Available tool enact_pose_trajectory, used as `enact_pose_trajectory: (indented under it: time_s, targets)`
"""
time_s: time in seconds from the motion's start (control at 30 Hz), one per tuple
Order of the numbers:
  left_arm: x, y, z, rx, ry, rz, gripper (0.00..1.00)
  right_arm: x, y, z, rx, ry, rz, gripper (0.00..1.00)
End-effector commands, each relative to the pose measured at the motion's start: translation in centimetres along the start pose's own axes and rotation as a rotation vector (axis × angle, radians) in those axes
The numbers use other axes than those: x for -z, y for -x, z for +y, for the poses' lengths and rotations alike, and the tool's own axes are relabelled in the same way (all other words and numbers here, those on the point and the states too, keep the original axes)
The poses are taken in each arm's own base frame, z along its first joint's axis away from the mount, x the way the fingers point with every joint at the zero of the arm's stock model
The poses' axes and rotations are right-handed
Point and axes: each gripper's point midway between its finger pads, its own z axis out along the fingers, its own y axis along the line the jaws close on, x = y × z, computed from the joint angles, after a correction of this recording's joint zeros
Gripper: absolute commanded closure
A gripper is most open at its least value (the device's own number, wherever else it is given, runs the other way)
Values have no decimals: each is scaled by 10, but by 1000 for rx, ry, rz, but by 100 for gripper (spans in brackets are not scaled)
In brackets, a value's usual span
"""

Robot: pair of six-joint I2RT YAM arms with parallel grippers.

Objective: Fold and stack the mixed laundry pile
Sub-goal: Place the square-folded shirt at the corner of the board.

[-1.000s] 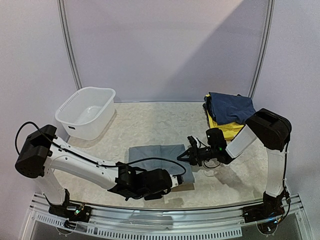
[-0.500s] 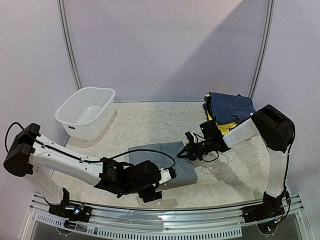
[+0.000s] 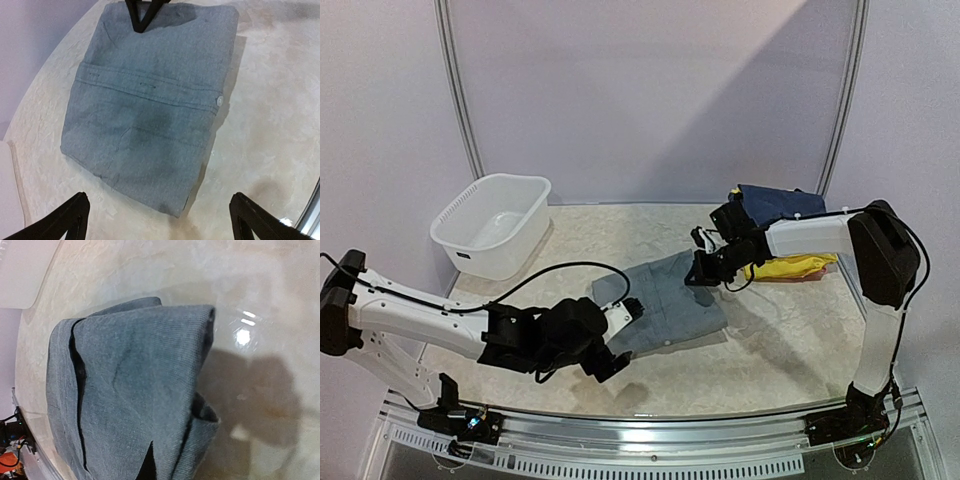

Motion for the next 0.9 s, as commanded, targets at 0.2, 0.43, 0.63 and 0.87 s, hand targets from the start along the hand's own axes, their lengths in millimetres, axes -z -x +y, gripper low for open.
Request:
enact_pose_trajectory:
  time_s: [0.2,0.43,0.63,0.87]
  targets:
    - [5,-12,45,197,104,-21,0,38,44,-19,163,-280,-58,100]
    - [12,-18,61,277,112,-39,0,57,72,-23,244,-404,-88,100]
    - [14,-19,62,285,110,-45,0,82,98,-31,320,-547,-143,100]
    - [16,-21,65,287,126,-46,0,119,125,-44,393,-703,-197,100]
